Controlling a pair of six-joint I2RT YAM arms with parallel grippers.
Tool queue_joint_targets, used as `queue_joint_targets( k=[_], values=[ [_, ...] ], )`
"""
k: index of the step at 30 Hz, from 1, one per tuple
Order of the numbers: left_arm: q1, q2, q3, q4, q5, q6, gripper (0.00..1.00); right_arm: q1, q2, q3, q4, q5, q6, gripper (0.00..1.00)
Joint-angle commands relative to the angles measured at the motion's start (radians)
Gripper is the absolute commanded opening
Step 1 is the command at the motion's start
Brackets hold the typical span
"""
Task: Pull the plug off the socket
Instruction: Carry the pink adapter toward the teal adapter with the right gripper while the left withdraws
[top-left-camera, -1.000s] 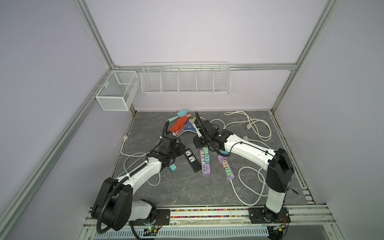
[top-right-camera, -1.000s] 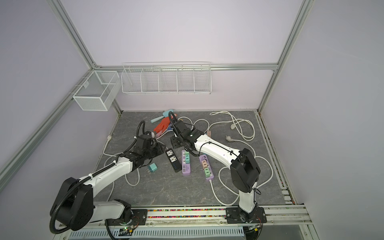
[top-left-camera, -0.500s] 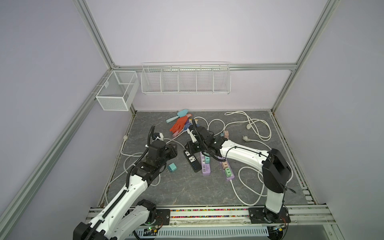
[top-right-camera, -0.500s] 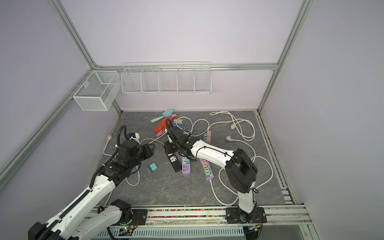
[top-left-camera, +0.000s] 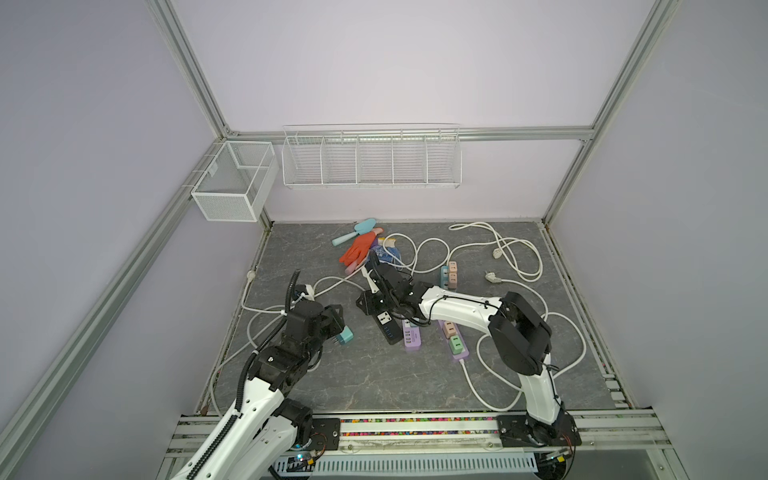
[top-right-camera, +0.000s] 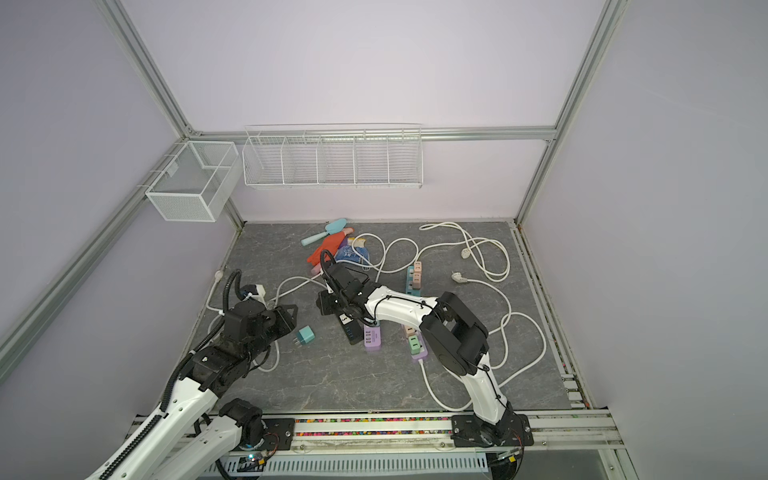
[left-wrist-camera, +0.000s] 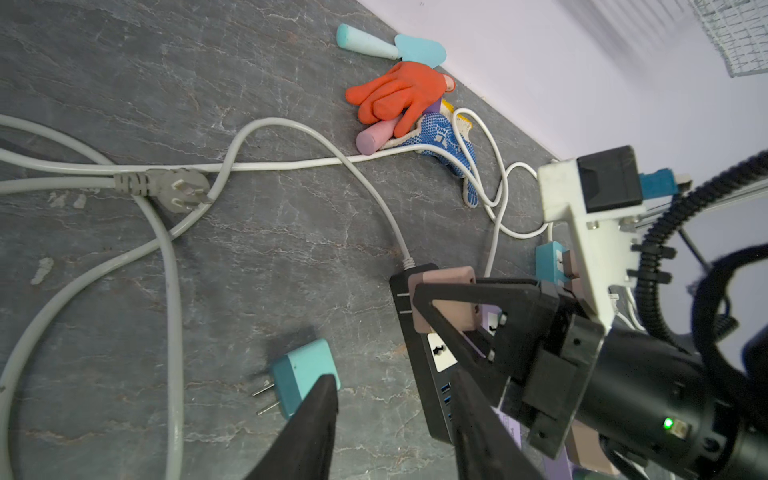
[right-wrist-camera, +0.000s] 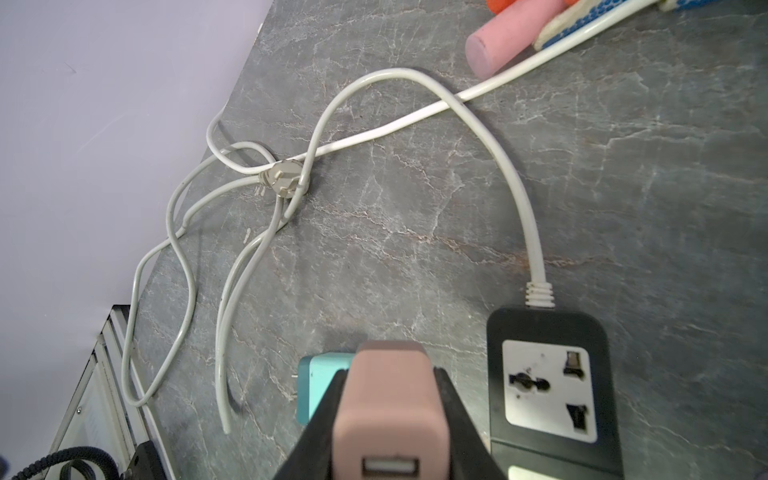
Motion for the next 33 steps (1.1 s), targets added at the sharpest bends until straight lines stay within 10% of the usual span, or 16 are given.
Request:
queue_joint_targets(
  k=[1, 33],
  values=[
    [0.0, -0.009, 0.016, -0.055, -0.013, -0.003, 0.46, 0.011, 0.035, 0.046, 0.046, 0.021, 0.021, 0.22],
    [-0.001, 0.01, -0.038, -0.039, -0.005, -0.031, 0.49, 0.022, 0.294, 0.258, -0.01, -0.038, 0.031, 0.27]
  ],
)
